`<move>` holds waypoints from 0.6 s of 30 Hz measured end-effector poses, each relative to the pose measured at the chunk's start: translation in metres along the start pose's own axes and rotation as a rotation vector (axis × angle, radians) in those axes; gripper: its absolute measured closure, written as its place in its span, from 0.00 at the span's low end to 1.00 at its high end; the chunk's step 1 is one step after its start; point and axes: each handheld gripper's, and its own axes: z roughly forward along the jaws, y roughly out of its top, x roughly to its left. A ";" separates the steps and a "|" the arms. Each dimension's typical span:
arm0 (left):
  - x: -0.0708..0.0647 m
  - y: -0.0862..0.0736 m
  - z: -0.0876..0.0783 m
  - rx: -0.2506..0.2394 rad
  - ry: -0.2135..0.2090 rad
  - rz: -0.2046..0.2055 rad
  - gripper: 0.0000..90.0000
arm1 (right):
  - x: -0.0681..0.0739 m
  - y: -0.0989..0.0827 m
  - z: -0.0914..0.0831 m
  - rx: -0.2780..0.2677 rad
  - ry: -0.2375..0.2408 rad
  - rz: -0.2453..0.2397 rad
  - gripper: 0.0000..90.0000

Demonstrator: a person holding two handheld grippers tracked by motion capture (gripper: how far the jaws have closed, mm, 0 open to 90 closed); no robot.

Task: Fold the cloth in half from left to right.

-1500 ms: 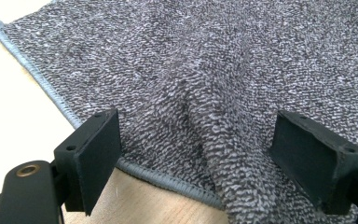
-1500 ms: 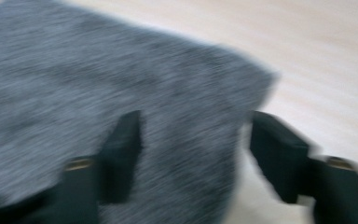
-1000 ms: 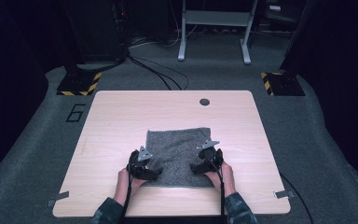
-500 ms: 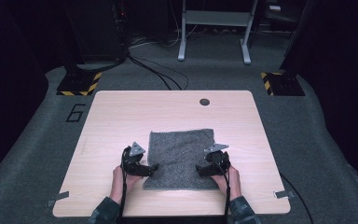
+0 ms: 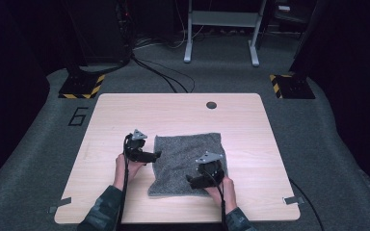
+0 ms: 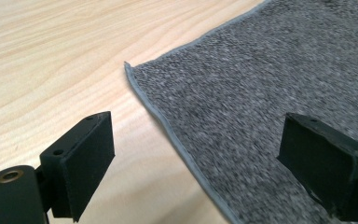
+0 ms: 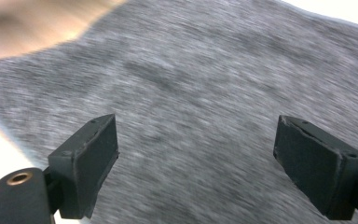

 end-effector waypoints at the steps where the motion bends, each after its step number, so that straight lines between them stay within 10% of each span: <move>1: 0.003 0.003 0.003 0.012 0.015 0.016 0.11 | 0.005 0.002 0.001 -0.001 0.009 -0.012 0.15; 18: 0.024 0.013 0.046 0.062 0.041 -0.028 0.24 | 0.093 0.031 0.024 -0.040 0.167 -0.196 0.26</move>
